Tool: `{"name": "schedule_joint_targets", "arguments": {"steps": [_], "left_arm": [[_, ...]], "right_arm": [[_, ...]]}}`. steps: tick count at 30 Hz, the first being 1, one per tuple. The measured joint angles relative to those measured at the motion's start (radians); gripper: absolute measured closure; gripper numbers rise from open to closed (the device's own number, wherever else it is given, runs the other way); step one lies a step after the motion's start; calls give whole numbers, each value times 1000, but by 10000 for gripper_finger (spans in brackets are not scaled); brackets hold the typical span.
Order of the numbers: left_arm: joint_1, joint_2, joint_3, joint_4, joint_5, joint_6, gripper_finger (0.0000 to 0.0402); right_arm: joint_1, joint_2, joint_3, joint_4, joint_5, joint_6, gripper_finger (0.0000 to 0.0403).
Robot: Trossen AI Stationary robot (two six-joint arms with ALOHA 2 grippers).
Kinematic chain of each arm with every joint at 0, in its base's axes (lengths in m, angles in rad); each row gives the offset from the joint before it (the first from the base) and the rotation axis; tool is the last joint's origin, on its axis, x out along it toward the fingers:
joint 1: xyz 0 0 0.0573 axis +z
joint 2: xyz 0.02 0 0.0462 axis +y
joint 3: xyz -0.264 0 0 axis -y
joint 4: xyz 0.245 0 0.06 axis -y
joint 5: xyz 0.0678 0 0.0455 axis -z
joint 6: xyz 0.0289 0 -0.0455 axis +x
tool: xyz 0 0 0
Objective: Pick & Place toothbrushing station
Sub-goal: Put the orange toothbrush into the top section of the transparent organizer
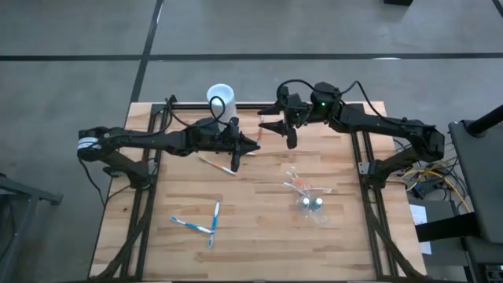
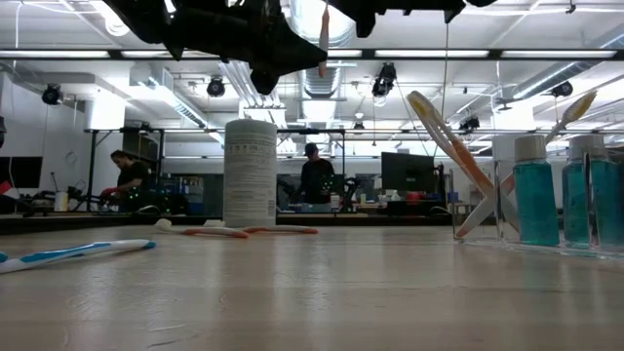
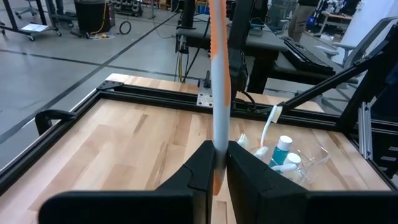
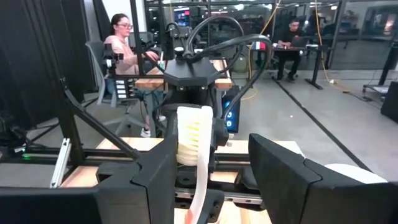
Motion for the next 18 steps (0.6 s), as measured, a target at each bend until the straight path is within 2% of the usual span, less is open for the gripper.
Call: {"name": "schedule_joint_targets", "arguments": {"steps": [7,12,18], "left_arm": [[0,0,0,-2,0,23,367],[0,0,0,-6,0,23,367],[0,0,0,-17,0,22,367]], "right_arm": [[4,-40,-6,7,5,-4,217],[4,-37,0,-13,5,68,232],[5,-34,-1,-72,11,22,249]]}}
